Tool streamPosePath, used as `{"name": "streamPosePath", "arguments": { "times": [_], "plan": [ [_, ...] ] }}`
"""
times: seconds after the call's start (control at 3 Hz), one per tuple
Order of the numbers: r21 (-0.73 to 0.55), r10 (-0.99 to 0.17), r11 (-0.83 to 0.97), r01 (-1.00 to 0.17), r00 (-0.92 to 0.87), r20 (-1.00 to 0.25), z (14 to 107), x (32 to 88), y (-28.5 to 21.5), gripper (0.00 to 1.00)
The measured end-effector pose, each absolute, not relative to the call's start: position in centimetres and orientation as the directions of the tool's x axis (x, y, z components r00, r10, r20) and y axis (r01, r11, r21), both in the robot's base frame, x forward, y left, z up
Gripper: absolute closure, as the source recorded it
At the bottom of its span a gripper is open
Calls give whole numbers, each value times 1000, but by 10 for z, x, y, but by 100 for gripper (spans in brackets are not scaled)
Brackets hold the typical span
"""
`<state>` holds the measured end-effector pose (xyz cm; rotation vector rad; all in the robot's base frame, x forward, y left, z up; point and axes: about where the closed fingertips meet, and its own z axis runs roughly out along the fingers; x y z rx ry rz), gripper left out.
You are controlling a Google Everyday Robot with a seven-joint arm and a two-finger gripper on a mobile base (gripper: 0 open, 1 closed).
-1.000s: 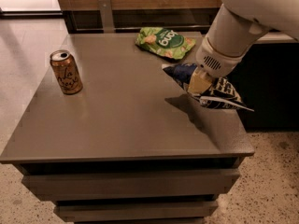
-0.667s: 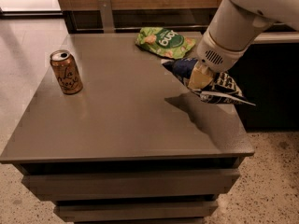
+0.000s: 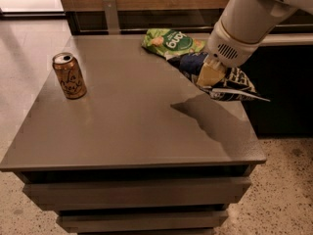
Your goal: Pick blue chip bag
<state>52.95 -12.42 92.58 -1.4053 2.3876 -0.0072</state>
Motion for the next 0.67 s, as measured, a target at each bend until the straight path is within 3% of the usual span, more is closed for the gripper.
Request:
{"name": "streamPosePath", "arguments": {
  "times": [0.67],
  "plan": [
    [-180,-863,460,-869,-391,-319,929,532,-119,100]
  ]
}}
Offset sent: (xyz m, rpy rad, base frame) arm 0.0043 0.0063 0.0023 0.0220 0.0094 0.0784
